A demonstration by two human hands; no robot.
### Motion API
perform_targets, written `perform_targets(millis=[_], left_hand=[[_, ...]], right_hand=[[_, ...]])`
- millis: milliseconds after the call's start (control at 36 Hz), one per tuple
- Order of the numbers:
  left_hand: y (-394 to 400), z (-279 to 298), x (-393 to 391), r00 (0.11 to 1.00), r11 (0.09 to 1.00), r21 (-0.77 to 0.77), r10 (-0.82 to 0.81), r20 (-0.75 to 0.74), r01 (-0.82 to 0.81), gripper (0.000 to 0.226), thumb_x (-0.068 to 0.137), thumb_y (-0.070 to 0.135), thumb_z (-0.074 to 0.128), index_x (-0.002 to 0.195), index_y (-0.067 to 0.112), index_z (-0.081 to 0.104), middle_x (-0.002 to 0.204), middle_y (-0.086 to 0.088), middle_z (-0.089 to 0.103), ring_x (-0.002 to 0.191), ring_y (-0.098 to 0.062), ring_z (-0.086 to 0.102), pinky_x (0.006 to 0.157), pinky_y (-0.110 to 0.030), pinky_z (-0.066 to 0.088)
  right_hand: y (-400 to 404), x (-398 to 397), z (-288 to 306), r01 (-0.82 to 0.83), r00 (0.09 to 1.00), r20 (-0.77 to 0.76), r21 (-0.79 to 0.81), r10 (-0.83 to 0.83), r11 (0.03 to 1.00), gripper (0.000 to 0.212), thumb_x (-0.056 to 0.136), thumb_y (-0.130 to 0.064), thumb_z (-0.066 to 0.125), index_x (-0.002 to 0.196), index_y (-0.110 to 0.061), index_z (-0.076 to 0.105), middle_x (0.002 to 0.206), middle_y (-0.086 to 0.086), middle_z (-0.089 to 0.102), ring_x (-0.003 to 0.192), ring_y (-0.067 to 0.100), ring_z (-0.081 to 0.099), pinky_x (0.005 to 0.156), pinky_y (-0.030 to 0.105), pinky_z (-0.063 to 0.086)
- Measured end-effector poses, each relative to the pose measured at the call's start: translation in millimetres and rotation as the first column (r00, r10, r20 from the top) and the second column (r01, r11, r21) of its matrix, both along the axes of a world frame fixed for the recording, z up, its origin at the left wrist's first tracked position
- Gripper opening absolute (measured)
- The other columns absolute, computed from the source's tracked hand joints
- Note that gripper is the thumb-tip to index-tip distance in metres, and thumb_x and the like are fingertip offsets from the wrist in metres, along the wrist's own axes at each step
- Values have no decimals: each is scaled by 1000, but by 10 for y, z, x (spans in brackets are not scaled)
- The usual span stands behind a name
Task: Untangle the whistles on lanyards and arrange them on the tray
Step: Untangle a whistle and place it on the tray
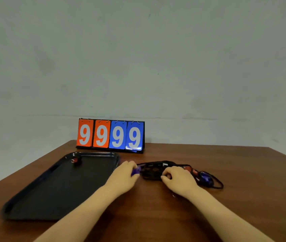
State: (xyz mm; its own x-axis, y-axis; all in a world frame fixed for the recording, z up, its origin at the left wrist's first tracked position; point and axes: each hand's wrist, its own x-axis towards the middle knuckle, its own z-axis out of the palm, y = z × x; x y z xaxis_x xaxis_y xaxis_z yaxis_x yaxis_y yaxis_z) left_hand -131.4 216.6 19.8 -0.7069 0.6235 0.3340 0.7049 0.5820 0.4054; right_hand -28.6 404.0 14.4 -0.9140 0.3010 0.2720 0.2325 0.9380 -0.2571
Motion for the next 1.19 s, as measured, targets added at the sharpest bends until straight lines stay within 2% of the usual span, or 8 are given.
perform_targets(millis=[139, 306, 472, 694, 806, 944, 1083, 1194], left_hand=[[305, 362, 154, 908, 809, 587, -235, 346, -14, 14, 94, 23, 58, 106, 21, 52, 103, -2, 64, 73, -8, 65, 65, -16, 52], [524, 632, 211, 748, 499, 855, -514, 420, -137, 17, 95, 18, 58, 106, 6, 59, 95, -11, 69, 74, -14, 68, 84, -31, 56], [535, 537, 159, 795, 445, 887, -492, 355, -121, 16, 93, 17, 60, 106, 7, 60, 94, -7, 68, 72, -9, 68, 76, -24, 56], [476, 444, 139, 727, 418, 896, -568, 384, -147, 18, 93, 20, 60, 107, 9, 62, 84, 2, 72, 80, -10, 68, 81, -30, 54], [424, 373, 97, 762, 428, 888, -516, 392, -167, 15, 92, 16, 62, 105, 9, 61, 89, -4, 69, 81, -13, 66, 80, -27, 56], [380, 373, -15, 820, 451, 875, -425, 382, -174, 20, 95, 19, 59, 111, 8, 59, 90, -2, 65, 77, -10, 63, 71, -20, 56], [386, 335, -158, 879, 479, 847, -271, 393, -231, 13, 98, 24, 51, 109, 16, 52, 113, -6, 64, 97, -17, 66, 93, -39, 53], [367, 345, -215, 882, 369, 886, -266, 389, -280, 3, 99, 16, 46, 100, 19, 47, 107, -8, 65, 98, -21, 67, 95, -38, 52]], right_hand=[[106, -133, 80, 14, 954, -277, -350, -118, 937, 22, 95, -25, 47, 100, -27, 68, 98, -12, 65, 94, 6, 57, 80, 24, 44], [-163, -224, 220, -345, 868, -487, -734, -99, 585, 29, 97, -16, 44, 103, -18, 73, 104, -9, 69, 101, 5, 60, 81, 15, 44], [-182, -257, 99, -427, 891, -450, -779, 65, 459, 22, 98, -16, 46, 96, -21, 68, 100, -4, 65, 96, 12, 59, 86, 20, 46], [-311, -297, 49, -408, 904, -407, -737, 128, 539, 19, 97, -30, 49, 113, -32, 60, 120, -9, 63, 114, 6, 55, 98, 31, 46], [-358, -235, 23, -448, 887, -417, -664, 200, 599, 25, 99, -23, 47, 90, -17, 70, 102, -5, 71, 103, 9, 61, 95, 29, 45], [-324, -257, 31, -476, 873, -464, -749, 147, 462, 36, 100, -18, 42, 68, -11, 58, 70, 4, 65, 81, 25, 61, 94, 42, 44], [-138, -239, 118, -463, 870, -490, -768, 60, 443, 27, 99, -15, 43, 83, -4, 62, 51, 1, 44, 46, 15, 40, 71, 34, 51], [-7, -153, 241, -448, 886, -459, -815, 64, 368, 29, 98, -17, 47, 74, -5, 57, 48, -1, 35, 41, 13, 30, 53, 29, 39]])
